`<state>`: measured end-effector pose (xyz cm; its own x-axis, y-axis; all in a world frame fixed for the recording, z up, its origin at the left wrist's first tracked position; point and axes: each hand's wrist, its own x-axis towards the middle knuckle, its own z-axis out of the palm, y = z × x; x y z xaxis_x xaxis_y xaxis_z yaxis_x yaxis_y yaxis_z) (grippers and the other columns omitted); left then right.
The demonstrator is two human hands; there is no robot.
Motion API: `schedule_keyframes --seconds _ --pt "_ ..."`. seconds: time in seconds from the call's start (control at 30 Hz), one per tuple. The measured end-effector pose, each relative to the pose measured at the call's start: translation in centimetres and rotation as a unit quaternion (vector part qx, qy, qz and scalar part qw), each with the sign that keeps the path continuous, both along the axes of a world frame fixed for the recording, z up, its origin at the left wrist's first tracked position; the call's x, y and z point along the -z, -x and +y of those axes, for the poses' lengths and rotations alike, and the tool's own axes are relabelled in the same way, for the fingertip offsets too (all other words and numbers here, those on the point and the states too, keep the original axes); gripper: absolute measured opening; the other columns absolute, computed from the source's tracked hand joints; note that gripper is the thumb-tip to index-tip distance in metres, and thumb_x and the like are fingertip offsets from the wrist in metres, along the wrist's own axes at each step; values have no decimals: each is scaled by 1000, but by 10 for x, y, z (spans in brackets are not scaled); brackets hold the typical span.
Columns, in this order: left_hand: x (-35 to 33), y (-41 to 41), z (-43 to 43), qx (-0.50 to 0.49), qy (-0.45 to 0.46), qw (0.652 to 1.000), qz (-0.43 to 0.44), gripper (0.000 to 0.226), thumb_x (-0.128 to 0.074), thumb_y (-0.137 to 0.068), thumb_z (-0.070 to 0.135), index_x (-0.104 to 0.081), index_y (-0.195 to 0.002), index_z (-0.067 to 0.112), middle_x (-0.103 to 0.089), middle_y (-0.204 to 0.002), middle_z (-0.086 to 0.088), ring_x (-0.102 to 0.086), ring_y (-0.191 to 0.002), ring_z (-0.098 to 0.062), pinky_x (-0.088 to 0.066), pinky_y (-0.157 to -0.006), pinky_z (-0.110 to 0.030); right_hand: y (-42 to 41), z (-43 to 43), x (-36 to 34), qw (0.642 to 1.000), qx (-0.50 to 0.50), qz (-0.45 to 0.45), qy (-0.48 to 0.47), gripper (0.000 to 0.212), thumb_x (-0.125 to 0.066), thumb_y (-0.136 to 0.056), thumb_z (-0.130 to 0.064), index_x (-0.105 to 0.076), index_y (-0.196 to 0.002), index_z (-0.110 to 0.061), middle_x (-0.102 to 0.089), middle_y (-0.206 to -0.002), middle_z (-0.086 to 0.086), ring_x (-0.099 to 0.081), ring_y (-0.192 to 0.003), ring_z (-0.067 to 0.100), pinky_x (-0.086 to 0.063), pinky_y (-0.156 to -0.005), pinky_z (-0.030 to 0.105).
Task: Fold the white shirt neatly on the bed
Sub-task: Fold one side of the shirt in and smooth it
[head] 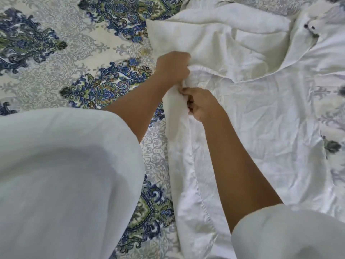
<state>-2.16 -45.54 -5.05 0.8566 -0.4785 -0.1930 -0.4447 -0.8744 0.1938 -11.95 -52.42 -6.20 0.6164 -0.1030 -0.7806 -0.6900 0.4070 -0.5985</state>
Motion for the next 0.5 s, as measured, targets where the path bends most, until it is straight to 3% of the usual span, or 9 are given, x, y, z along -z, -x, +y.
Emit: schedule_keyframes --seconds 0.07,0.2,0.27,0.37,0.43,0.5 --pt "3 -2 -4 -35 57 998 20 10 -46 -85 9 -54 -87 15 -52 -81 -2 -52 -85 -23 -36 -68 -29 20 -7 -4 999 -44 2 12 13 -71 -77 -13 -64 -85 -5 -57 -87 13 -46 -79 25 -36 -68 33" --pt "15 1 -9 -98 145 982 75 30 -45 -83 4 -31 -62 21 -36 -67 7 -44 -78 -18 -33 -60 -28 73 -23 -6 990 -121 30 70 19 -70 -81 -21 -63 -92 -7 -59 -81 8 -51 -65 17 -40 -59 22" --pt "19 9 -8 -153 203 960 118 32 -45 -85 4 -31 -62 23 -37 -67 7 -52 -79 -22 -44 -65 -33 106 -28 -2 984 -140 59 89 30 -71 -81 -29 -62 -100 -7 -58 -83 6 -49 -68 15 -40 -62 22" --pt "18 34 -6 -188 252 939 138 10 -46 -89 7 -52 -85 14 -55 -89 -6 -58 -97 -28 -42 -75 -30 156 -28 0 986 -141 62 69 43 -76 -72 -38 -62 -98 -7 -48 -87 7 -37 -74 21 -33 -64 25" --pt "17 67 2 -188 279 935 115 23 -45 -90 6 -54 -112 4 -54 -113 -15 -53 -105 -25 -36 -77 -20 188 -24 0 987 -135 73 54 52 -77 -69 -38 -65 -102 1 -50 -88 8 -39 -77 22 -34 -68 28" --pt "12 118 18 -192 326 923 76 33 -46 -89 2 -52 -122 3 -50 -121 -15 -50 -111 -23 -35 -86 -19 216 -19 -2 987 -130 83 42 45 -78 -68 -38 -68 -98 -5 -53 -85 8 -44 -78 22 -36 -71 30"
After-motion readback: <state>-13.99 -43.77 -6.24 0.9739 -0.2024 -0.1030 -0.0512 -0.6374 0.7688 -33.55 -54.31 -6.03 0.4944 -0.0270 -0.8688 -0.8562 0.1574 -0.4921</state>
